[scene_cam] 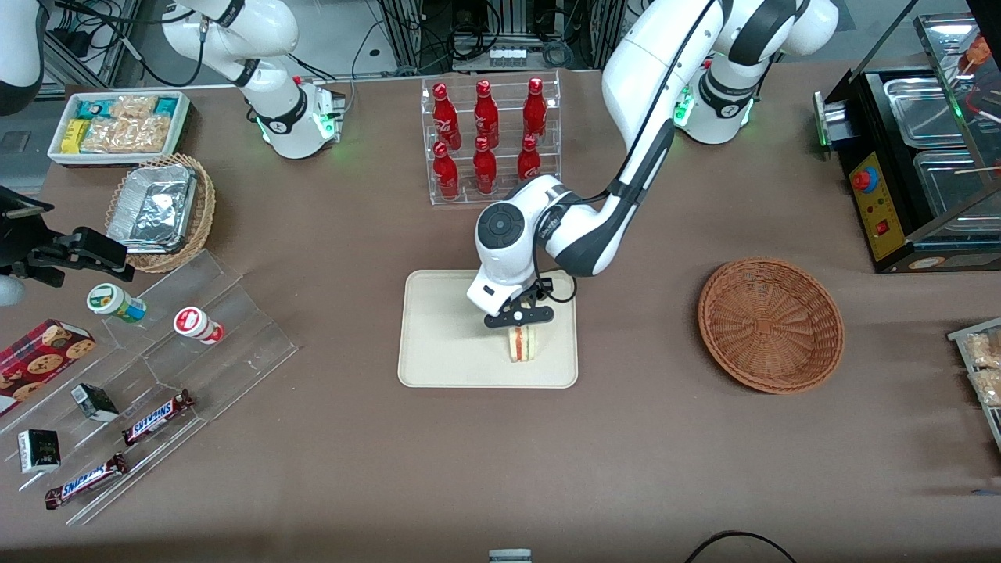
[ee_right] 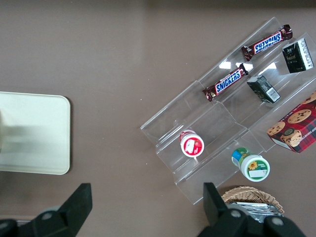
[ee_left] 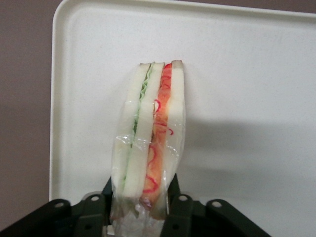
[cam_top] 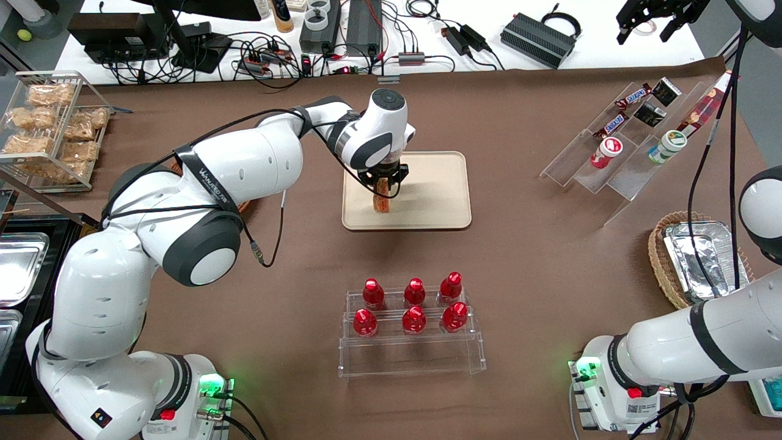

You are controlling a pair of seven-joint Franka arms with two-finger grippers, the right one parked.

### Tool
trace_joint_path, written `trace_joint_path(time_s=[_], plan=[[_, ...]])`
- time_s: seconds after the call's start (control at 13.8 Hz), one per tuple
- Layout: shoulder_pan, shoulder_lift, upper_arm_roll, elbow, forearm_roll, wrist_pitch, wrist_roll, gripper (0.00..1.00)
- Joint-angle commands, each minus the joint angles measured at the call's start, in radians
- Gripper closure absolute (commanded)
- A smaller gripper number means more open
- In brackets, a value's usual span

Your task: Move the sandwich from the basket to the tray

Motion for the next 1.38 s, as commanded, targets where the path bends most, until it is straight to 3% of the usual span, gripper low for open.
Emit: trace_joint_path(time_s=[0.0,0.36,1.31], plan=[[-0.017,0.003,0.014,0.033,0.017,-0.012,-0.021,0.00],[-0.017,-0.059,0.015,0.033,0.019,-0.073,-0.058,0.00],[0.014,-0.421,0.052,0.027,0.003,-0.533,-0.061,0.00]])
